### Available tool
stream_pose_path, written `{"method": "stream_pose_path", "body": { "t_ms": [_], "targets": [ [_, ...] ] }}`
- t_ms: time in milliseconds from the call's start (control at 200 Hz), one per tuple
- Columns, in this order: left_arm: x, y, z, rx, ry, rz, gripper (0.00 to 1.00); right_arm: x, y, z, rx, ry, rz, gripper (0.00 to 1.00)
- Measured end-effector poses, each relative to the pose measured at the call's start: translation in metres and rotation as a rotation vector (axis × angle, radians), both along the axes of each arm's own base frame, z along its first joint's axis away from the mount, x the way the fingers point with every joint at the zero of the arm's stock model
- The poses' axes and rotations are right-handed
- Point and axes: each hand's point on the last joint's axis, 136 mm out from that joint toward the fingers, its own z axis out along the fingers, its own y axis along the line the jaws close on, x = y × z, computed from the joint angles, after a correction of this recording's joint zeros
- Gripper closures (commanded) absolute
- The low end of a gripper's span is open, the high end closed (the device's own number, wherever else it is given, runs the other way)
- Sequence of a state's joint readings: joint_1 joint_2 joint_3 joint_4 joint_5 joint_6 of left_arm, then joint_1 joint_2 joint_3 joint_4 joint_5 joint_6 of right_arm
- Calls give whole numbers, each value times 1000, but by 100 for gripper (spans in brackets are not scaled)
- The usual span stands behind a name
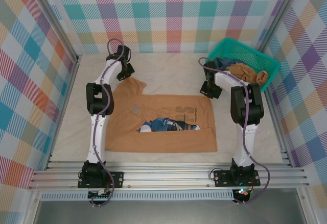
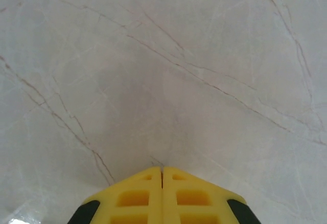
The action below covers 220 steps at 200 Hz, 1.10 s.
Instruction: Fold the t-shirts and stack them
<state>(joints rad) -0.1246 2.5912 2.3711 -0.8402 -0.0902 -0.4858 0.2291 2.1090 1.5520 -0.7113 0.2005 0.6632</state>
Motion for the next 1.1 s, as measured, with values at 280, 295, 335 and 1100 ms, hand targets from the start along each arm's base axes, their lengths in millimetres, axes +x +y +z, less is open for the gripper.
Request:
{"method": "stream_pose_path", "body": {
  "t_ms": [280, 295, 335, 1100],
  "targets": [
    [-25, -17, 15, 33, 55, -29, 100, -6, 13, 11, 72, -26, 74, 100],
    [-29, -17, 18, 37, 60, -30, 100, -6, 13, 13, 75, -30, 79, 100],
    [-39, -18, 29, 40, 68, -29, 100, -6, 15, 17, 81, -36, 92, 100],
    [-316, 27, 118, 16, 149, 42, 100, -111, -1, 40, 101, 10, 179, 100]
  ]
}}
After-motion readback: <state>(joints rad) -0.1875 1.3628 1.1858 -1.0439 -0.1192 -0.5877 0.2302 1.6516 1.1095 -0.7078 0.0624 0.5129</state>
